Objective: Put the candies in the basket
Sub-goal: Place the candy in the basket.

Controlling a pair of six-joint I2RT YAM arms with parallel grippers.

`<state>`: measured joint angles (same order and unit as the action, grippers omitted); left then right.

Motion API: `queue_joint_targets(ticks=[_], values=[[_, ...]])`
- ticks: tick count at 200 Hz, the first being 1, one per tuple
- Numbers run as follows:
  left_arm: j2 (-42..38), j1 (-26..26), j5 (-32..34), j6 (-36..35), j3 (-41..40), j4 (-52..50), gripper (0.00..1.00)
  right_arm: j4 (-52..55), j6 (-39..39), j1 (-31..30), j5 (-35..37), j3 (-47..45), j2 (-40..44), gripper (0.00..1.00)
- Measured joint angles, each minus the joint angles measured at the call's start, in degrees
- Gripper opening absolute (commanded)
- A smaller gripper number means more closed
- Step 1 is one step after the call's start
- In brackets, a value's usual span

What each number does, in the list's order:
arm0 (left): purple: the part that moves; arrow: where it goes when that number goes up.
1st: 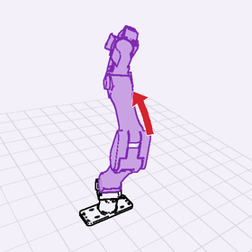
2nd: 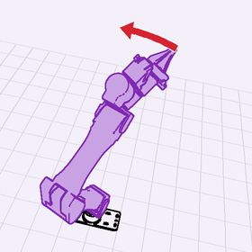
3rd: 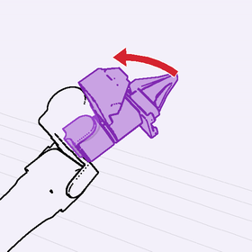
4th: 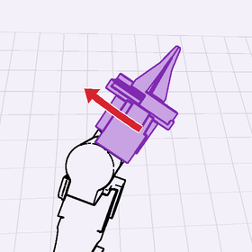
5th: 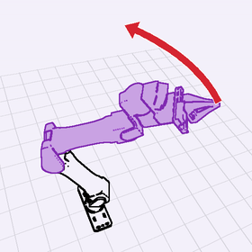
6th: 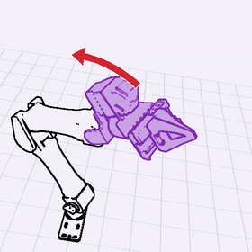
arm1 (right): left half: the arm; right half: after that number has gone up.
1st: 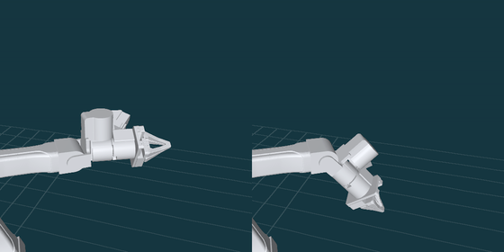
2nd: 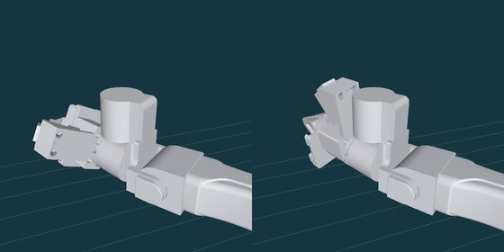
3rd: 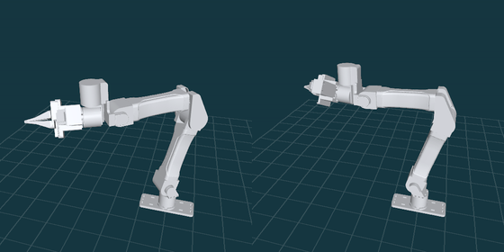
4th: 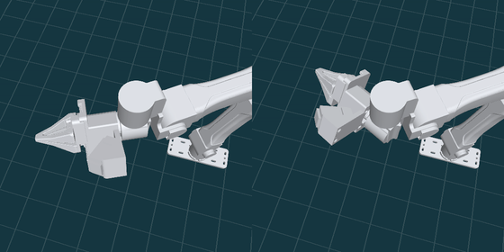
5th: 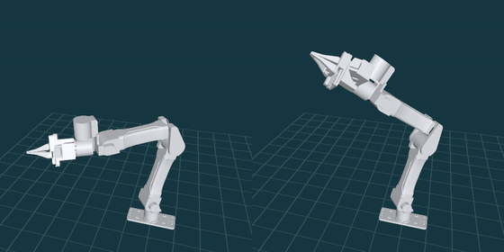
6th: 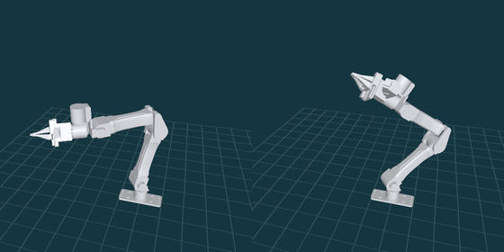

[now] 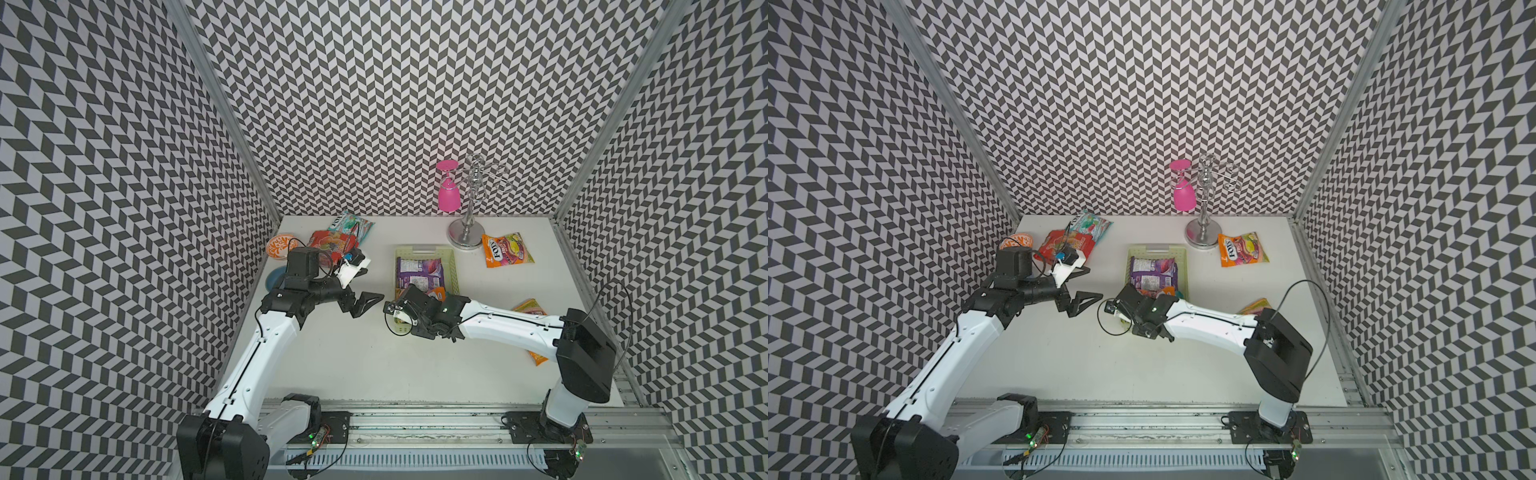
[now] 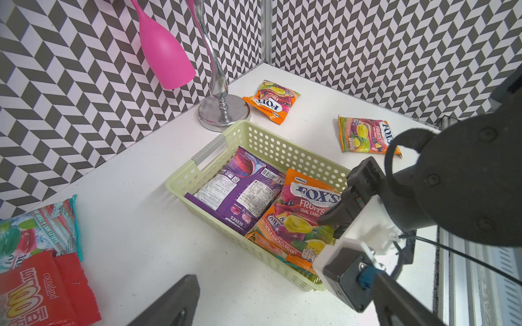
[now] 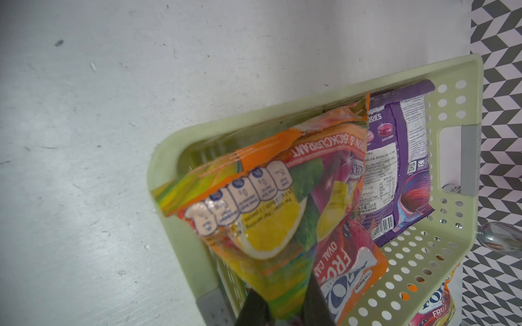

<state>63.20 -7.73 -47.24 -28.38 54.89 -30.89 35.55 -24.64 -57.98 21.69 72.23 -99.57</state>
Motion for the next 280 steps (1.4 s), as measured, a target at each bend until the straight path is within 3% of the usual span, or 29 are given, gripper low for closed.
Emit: queue_joint_targets(ticks=[13,38,69,127,193,234,280], values=[[0.00,0.00,0.00,0.00,0.00,-0.02,0.99,0.00,0.50,0.42,-0.09,0.11,0.00,0.04],[0.00,0.00,0.00,0.00,0.00,-0.02,0.99,0.00,1.09,0.90,-0.07,0.15,0.00,0.29],[0.04,0.00,0.00,0.02,0.00,0.00,0.99,0.55,1.99,0.87,-1.22,1.66,0.39,0.40],[0.24,0.00,-0.13,0.59,0.00,0.31,0.99,0.33,4.87,3.08,-6.21,2.93,8.13,0.51],[0.33,0.02,-0.20,1.01,0.00,0.50,0.99,1.14,23.41,12.02,-17.49,8.92,4.96,0.53],[0.70,0.02,-0.15,1.05,0.00,0.68,0.99,2.34,35.36,12.81,-20.76,6.29,4.07,0.56],[1.20,0.02,-0.17,1.09,0.00,0.90,0.99,3.93,41.59,12.59,-22.29,3.65,2.34,0.67]])
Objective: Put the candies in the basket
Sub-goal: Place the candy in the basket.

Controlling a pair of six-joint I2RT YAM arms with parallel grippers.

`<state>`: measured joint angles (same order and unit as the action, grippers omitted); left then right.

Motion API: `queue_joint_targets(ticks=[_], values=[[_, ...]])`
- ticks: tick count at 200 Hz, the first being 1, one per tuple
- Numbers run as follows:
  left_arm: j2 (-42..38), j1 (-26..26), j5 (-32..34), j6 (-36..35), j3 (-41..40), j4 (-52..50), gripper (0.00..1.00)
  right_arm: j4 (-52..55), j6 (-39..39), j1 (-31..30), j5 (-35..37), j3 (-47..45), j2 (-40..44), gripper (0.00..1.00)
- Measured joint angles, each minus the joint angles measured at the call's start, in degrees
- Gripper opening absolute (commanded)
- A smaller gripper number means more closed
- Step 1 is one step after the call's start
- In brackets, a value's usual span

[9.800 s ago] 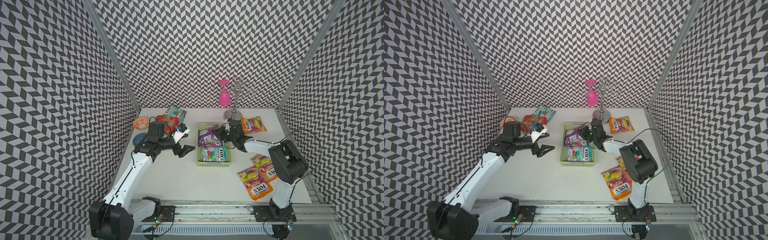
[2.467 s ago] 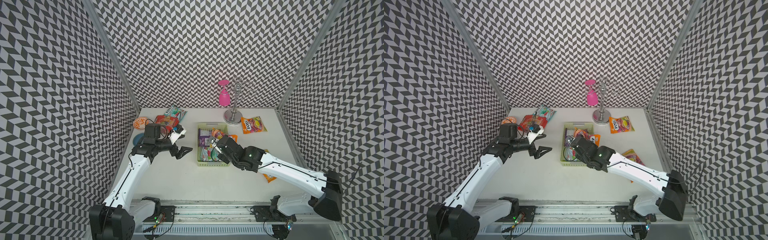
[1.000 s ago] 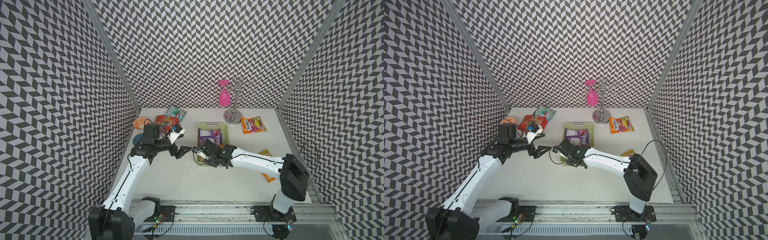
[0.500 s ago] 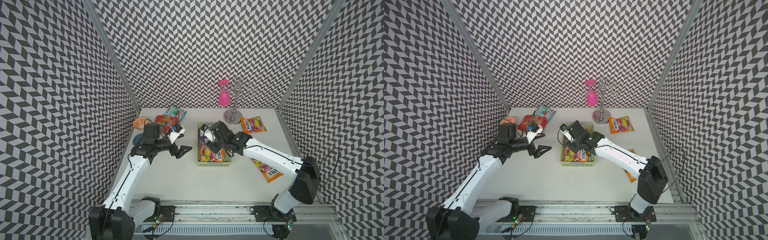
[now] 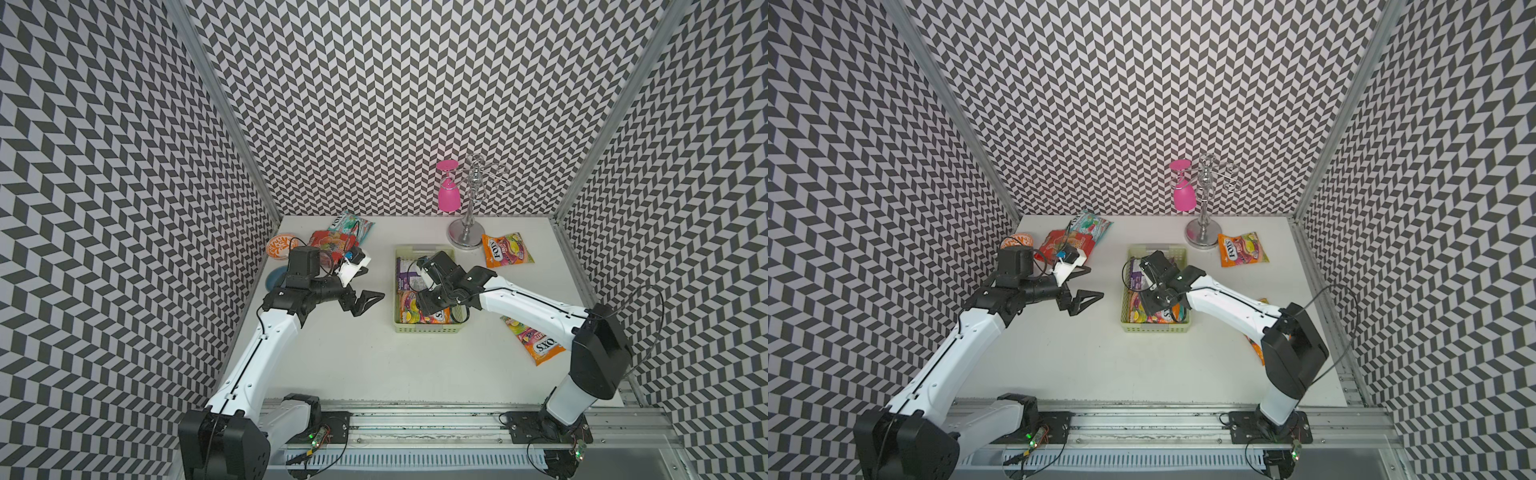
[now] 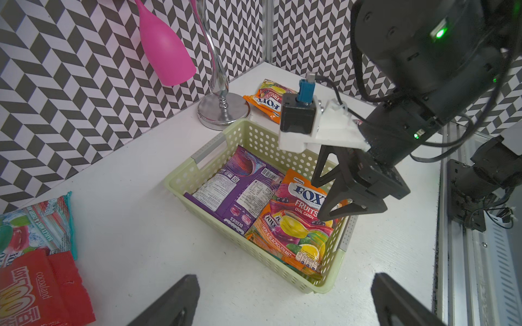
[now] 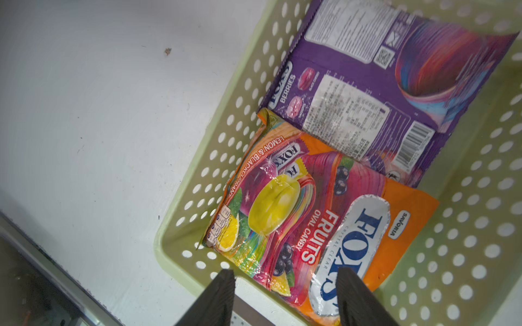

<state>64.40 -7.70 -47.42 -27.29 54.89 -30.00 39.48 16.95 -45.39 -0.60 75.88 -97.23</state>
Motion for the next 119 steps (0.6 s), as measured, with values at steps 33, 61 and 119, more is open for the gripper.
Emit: queue_joint_targets(ticks=[33,61,119], values=[[0.31,0.00,0.00,0.17,0.15,0.00,0.99,1.46,1.60,-1.31,2.51,0.04,-1.77,0.70],[0.55,0.00,-0.04,0.20,0.20,0.20,0.99,1.99,2.01,-2.32,4.07,0.04,-3.43,0.69],[0.57,0.00,-0.04,0.39,0.20,0.35,0.99,-0.92,2.95,-2.99,7.15,0.04,-9.29,0.68]])
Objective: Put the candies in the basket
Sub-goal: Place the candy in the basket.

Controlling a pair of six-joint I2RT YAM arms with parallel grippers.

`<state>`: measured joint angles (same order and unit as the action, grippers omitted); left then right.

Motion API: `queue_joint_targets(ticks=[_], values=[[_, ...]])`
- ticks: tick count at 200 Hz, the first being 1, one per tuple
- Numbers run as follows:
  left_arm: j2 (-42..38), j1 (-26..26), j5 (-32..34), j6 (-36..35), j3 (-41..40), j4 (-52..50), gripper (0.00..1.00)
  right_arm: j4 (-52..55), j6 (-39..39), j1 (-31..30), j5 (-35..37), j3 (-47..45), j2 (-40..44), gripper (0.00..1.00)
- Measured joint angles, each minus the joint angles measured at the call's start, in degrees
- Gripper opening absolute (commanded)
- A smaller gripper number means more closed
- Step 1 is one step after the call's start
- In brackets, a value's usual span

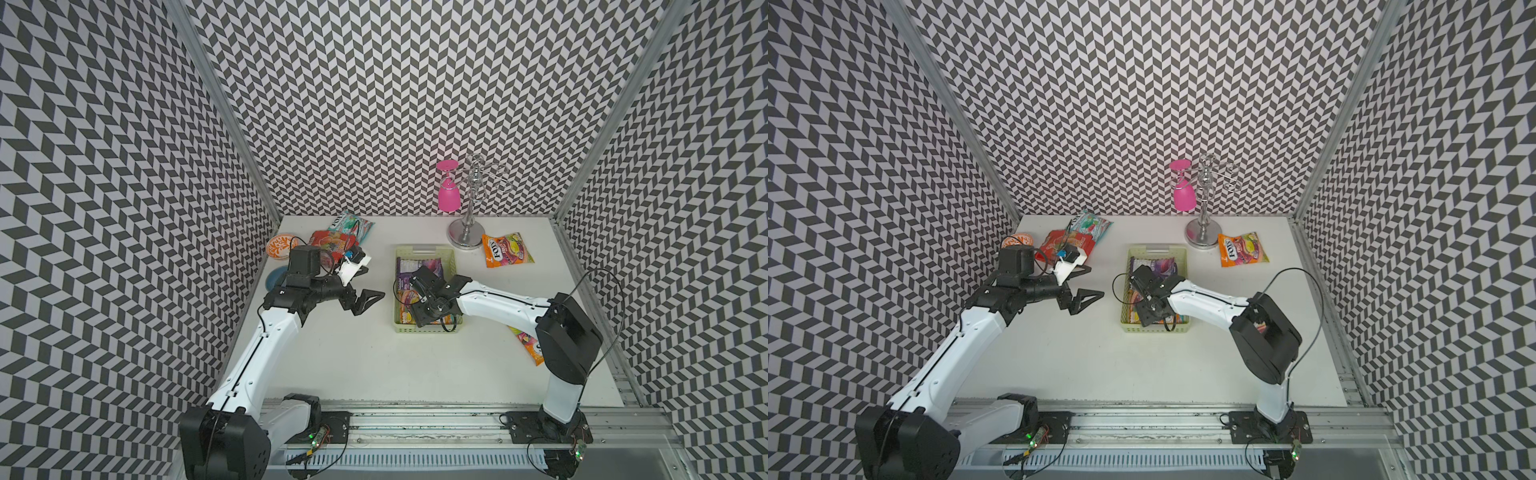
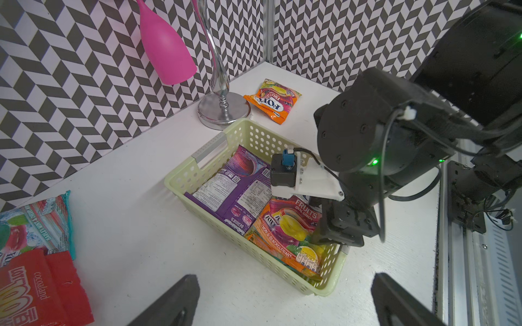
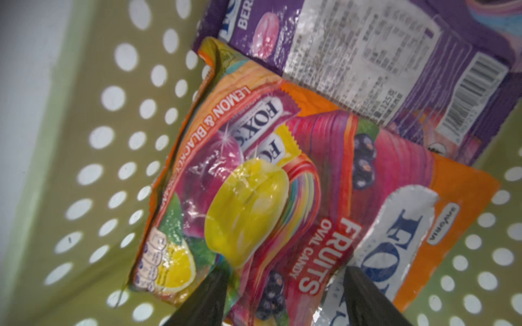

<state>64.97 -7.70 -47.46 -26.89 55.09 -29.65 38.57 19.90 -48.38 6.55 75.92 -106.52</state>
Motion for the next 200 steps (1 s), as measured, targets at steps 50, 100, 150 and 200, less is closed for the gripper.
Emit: queue_joint_targets(ticks=[50,100,150,200], values=[[0.00,0.02,0.00,0.02,0.00,0.02,0.99,0.17,0.22,-0.35,1.86,0.61,-0.42,0.68],[0.00,0.07,-0.17,0.24,0.00,0.04,0.99,4.59,-0.55,0.33,2.21,5.55,0.15,0.69],[-0.04,0.26,-0.07,0.87,0.00,0.07,0.99,3.56,-0.85,1.46,2.23,10.16,-3.91,0.67],[0.20,0.26,3.10,1.57,1.55,0.02,0.99,1.77,-0.72,1.64,1.79,9.64,-6.95,0.66]])
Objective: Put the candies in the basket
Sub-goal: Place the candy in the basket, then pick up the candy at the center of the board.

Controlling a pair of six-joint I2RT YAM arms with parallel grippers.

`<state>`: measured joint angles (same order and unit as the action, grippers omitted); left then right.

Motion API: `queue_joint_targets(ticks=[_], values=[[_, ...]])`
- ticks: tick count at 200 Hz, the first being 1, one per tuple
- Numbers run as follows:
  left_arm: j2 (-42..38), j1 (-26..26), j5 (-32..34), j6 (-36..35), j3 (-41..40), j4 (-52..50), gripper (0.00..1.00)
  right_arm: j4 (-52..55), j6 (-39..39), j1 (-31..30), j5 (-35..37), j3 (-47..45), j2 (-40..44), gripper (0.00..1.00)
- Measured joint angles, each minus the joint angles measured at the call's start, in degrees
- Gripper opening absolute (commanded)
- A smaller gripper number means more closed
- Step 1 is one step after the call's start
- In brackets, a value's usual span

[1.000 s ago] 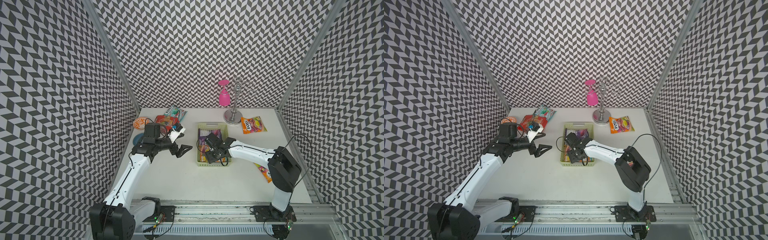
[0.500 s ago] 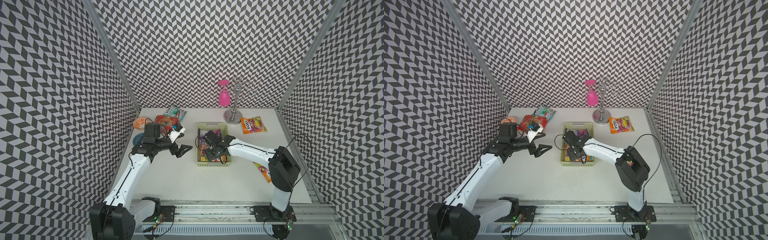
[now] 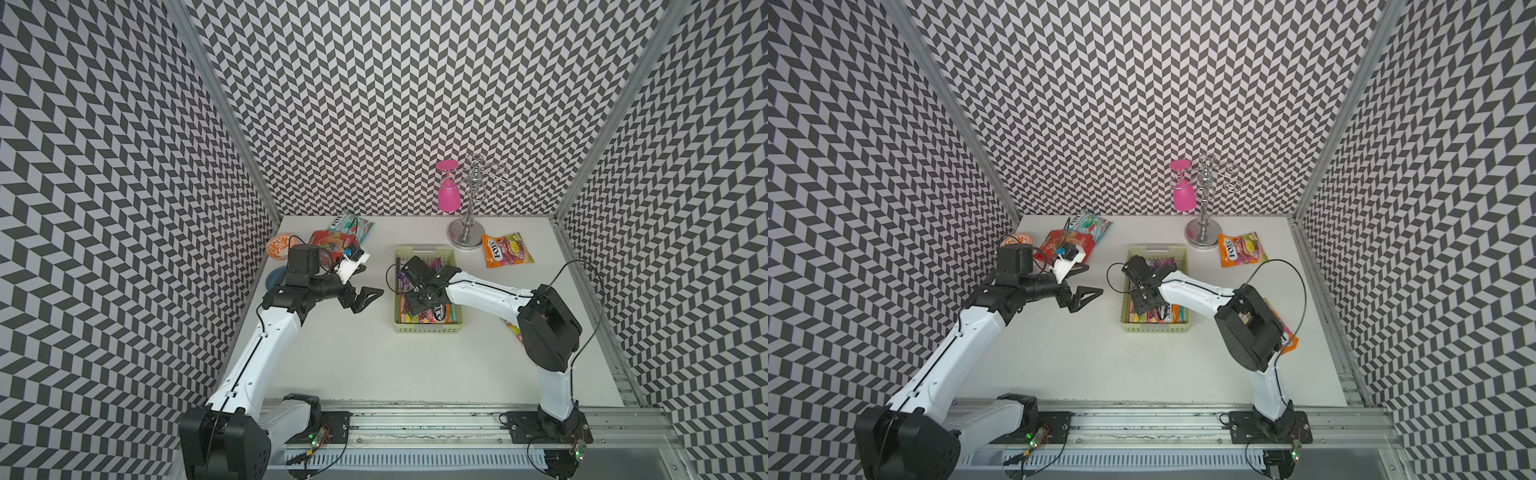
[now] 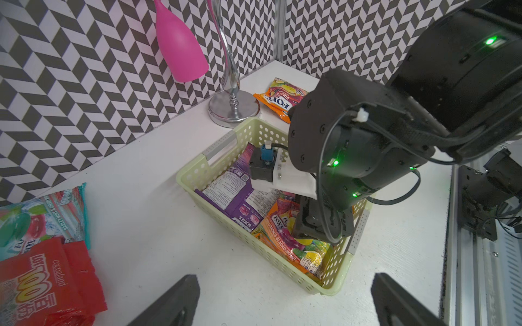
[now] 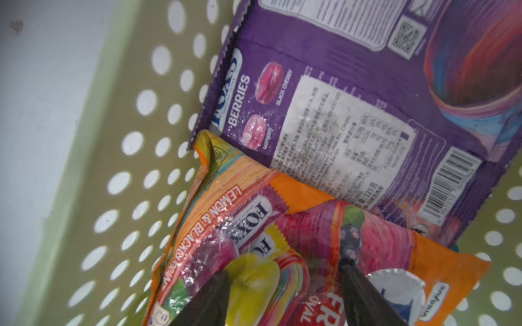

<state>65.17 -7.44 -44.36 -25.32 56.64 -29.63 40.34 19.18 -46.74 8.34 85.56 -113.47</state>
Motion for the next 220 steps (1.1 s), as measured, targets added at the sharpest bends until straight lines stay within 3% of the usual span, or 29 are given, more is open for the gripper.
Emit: queue_joint_targets(ticks=[49,134,199,220], values=[[4.48,-0.02,9.29,3.26,7.74,1.31,0.99,0.50,0.35,0.15,-0.15,-1.14,2.99,0.66],[25.03,-5.11,29.81,4.13,22.40,2.25,0.96,0.37,0.28,5.35,1.53,-11.19,25.49,0.68],[41.55,-7.32,40.39,1.77,36.52,-0.28,0.92,-0.63,-1.38,10.10,2.75,-23.12,38.62,0.91],[46.31,-7.48,42.99,0.79,40.09,-1.25,0.90,-2.05,-2.36,11.93,2.69,-26.93,43.06,0.94]])
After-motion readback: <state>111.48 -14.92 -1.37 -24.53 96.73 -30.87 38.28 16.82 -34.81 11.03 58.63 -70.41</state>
